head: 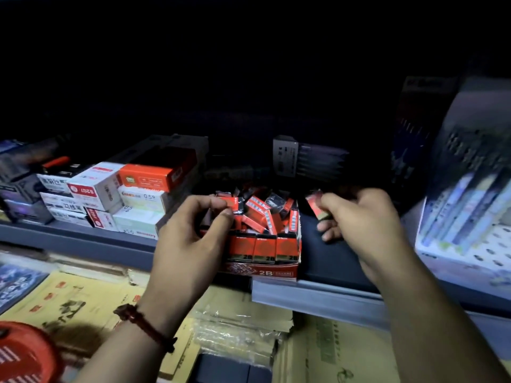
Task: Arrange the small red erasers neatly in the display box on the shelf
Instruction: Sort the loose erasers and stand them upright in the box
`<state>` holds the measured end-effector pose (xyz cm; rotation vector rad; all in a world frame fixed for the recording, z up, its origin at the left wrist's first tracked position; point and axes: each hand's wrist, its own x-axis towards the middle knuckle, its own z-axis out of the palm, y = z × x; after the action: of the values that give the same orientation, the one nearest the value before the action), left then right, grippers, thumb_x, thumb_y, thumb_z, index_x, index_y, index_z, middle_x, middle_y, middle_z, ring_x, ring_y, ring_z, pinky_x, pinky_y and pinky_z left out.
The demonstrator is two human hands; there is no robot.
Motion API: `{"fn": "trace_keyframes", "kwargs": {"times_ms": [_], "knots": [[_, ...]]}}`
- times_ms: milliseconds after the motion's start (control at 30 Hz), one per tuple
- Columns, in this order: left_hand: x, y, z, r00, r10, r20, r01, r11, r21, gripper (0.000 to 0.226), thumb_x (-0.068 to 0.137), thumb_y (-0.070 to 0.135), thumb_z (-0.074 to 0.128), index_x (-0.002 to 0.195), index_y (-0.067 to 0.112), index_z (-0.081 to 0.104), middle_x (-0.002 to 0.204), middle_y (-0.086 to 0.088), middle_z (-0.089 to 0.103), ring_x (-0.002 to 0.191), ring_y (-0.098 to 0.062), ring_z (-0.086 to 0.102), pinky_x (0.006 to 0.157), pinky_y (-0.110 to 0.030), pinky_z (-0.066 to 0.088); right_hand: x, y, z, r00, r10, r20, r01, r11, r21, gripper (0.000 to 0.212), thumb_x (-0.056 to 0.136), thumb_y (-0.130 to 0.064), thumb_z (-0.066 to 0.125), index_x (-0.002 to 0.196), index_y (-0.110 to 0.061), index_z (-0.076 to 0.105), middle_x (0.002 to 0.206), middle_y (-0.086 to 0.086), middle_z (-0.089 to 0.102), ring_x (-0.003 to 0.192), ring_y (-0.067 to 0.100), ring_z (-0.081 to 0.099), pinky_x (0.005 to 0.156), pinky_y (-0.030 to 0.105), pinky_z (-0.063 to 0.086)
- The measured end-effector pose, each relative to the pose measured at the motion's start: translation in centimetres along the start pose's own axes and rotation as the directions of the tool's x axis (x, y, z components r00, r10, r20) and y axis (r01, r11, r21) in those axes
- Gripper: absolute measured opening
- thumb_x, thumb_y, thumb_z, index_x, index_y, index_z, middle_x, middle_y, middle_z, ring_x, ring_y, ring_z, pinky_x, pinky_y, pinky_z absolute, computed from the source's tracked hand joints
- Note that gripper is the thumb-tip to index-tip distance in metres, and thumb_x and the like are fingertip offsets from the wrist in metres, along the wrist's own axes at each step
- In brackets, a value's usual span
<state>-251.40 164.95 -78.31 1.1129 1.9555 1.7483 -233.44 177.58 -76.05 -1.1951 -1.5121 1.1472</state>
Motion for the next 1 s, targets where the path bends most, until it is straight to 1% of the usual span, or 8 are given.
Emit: {"fn": "trace_keyframes", "kwargs": {"times_ms": [100,233,433,567,667,767,867,1000], "knots": [[-0.4,0.3,1.5,1.000,0.015,0.019,-0.015,1.000,0.011,0.005,0.092,0.022,0.071,0.091,0.027,0.069,0.088,0.015,0.075,0.084,-0.002,0.069,0.078,-0.026,0.055,-0.9,-0.4,-1.0,0.998,0.020,0.066,-0.028,0.993,0.116,0.015,0.093,-0.002,0.056,0.079,-0.007,0.060,0.053,0.002,0.062,0.055,0.028,0.061,0.053,0.038,0.049],[-1.0,0.9,3.5,0.997,0.043,0.058,-0.045,0.999,0.029,0.006,0.091,0.022,0.070,0.091,0.028,0.068,0.084,0.022,0.072,0.077,0.005,0.066,0.066,-0.009,0.045,-1.7,-0.3,-1.8,0.998,-0.044,0.049,0.042,0.998,0.056,0.007,0.089,-0.007,0.065,0.084,-0.012,0.064,0.066,0.004,0.069,0.055,0.016,0.057,0.049,0.029,0.040],[-1.2,1.6,4.4,0.988,0.031,0.150,-0.027,0.999,-0.031,0.018,0.092,0.006,0.069,0.094,0.023,0.071,0.083,0.010,0.077,0.076,0.002,0.070,0.066,-0.013,0.051,-2.4,-0.4,-3.5,0.990,-0.108,0.086,0.110,0.994,-0.018,0.013,0.089,-0.015,0.075,0.098,-0.024,0.070,0.083,0.006,0.077,0.090,0.039,0.069,0.085,0.052,0.055],[-0.2,1.5,3.7,0.982,-0.006,0.191,0.009,1.000,-0.011,0.019,0.090,0.006,0.072,0.094,0.025,0.071,0.081,0.010,0.078,0.072,-0.001,0.072,0.069,-0.025,0.055,-2.6,-0.1,-4.3,0.979,-0.114,0.167,0.112,0.993,0.021,0.015,0.090,-0.015,0.075,0.099,-0.028,0.072,0.085,0.008,0.077,0.091,0.043,0.069,0.087,0.060,0.054],[0.8,1.4,3.3,0.969,-0.014,0.246,0.016,1.000,-0.009,0.018,0.087,0.012,0.078,0.097,0.026,0.071,0.084,0.004,0.078,0.073,-0.009,0.074,0.071,-0.031,0.058,-2.5,0.1,-4.4,0.980,-0.131,0.147,0.132,0.991,0.004,0.017,0.091,-0.012,0.073,0.099,-0.027,0.072,0.090,0.004,0.075,0.080,0.028,0.070,0.077,0.041,0.058],[1.2,1.6,3.5,0.931,-0.033,0.365,0.036,0.999,0.000,0.029,0.086,0.023,0.080,0.111,0.033,0.070,0.092,-0.009,0.074,0.083,-0.025,0.074,0.070,-0.031,0.059,-2.6,0.2,-4.4,0.979,-0.150,0.138,0.156,0.987,-0.034,0.020,0.090,-0.006,0.073,0.096,-0.025,0.072,0.081,-0.005,0.068,0.053,0.008,0.050,0.051,0.020,0.042],[1.5,1.5,3.5,0.907,0.020,0.421,-0.070,0.992,0.102,0.046,0.079,0.037,0.083,0.122,0.042,0.066,0.111,0.004,0.061,0.092,-0.012,0.067,0.086,-0.029,0.056,-2.5,0.4,-4.4,0.972,-0.179,0.151,0.204,0.964,-0.168,0.019,0.087,-0.008,0.074,0.093,-0.027,0.072,0.074,-0.002,0.057,0.042,0.004,0.038,0.044,0.016,0.032],[1.8,2.2,3.5,0.888,0.021,0.459,-0.082,0.990,0.114,0.047,0.071,0.045,0.070,0.118,0.045,0.067,0.119,0.009,0.053,0.096,-0.001,0.062,0.088,-0.012,0.050,-2.4,0.1,-4.6,0.953,-0.226,0.202,0.283,0.905,-0.319,0.030,0.087,-0.013,0.071,0.105,-0.036,0.073,0.097,-0.004,0.054,0.048,0.003,0.045,0.048,0.011,0.036]]}}
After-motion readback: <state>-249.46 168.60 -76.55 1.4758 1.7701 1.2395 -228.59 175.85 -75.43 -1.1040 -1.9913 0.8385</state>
